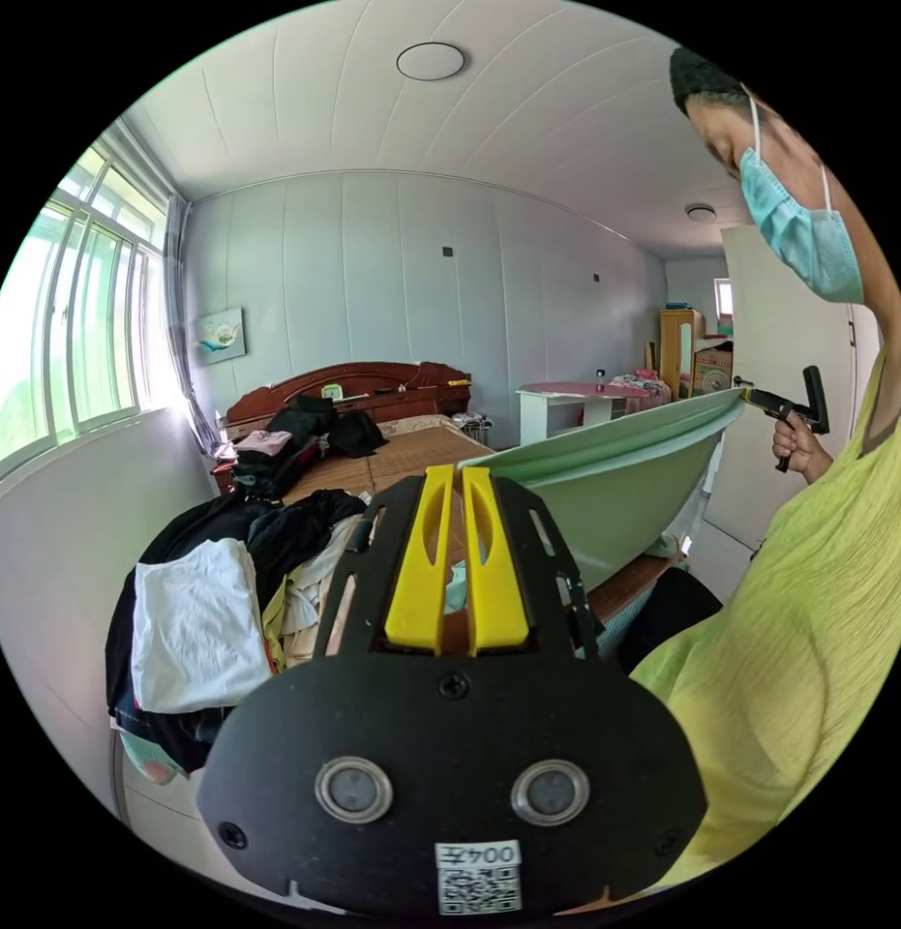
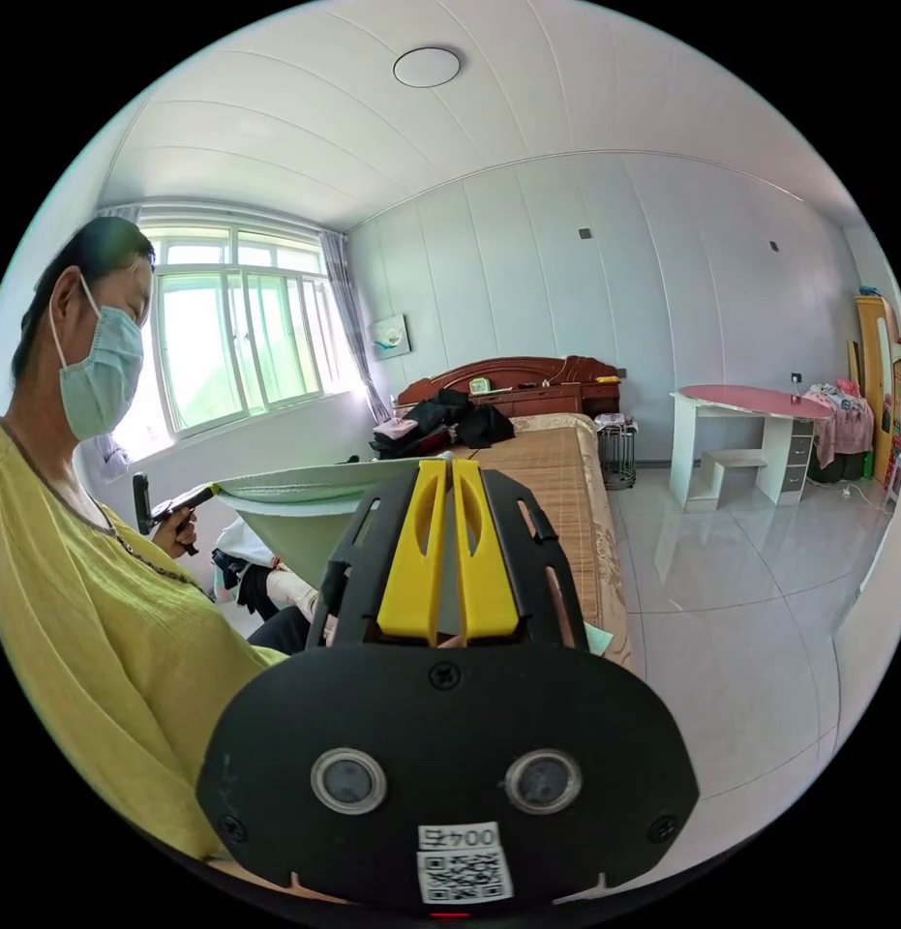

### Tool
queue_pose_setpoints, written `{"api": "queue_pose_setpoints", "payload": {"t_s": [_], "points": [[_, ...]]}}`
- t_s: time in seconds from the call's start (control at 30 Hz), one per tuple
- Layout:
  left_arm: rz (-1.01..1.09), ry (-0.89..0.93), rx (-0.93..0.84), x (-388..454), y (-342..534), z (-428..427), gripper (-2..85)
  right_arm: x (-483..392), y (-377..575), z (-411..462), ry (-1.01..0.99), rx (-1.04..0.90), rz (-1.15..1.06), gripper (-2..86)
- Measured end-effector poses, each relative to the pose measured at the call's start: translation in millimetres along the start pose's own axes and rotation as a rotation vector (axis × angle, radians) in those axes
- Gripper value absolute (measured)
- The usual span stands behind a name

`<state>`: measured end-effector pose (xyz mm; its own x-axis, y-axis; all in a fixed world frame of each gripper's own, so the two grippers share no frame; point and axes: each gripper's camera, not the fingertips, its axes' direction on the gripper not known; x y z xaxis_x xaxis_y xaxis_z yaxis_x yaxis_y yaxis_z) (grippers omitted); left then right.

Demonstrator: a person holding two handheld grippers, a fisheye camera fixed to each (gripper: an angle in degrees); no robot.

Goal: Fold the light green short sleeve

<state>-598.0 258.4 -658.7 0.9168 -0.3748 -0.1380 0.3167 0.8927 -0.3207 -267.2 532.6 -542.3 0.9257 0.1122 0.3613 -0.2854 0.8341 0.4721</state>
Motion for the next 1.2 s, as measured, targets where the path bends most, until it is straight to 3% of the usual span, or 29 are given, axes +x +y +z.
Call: {"api": "queue_pose_setpoints", "payload": {"t_s": [0.4,0.9,1.1,1.2], "points": [[0.022,0.13,0.184,-5.7,-25.4,-75.8,1.5,21.4,-13.3,-62.9,-0.077,0.052,-0.118,-0.6],[-0.053,0.216,0.219,-45.7,-112.7,-105.6,1.4,52.4,-75.5,-93.9,-0.192,0.181,-0.168,-0.6],[-0.247,0.323,0.045,-110.5,-170.5,10.2,1.4,103.9,-144.7,3.6,-0.143,0.043,-0.034,-0.6],[-0.42,0.406,-0.15,-175.1,-204.7,146.1,1.4,157.4,-189.9,103.9,-0.163,-0.101,0.089,-0.6]]}}
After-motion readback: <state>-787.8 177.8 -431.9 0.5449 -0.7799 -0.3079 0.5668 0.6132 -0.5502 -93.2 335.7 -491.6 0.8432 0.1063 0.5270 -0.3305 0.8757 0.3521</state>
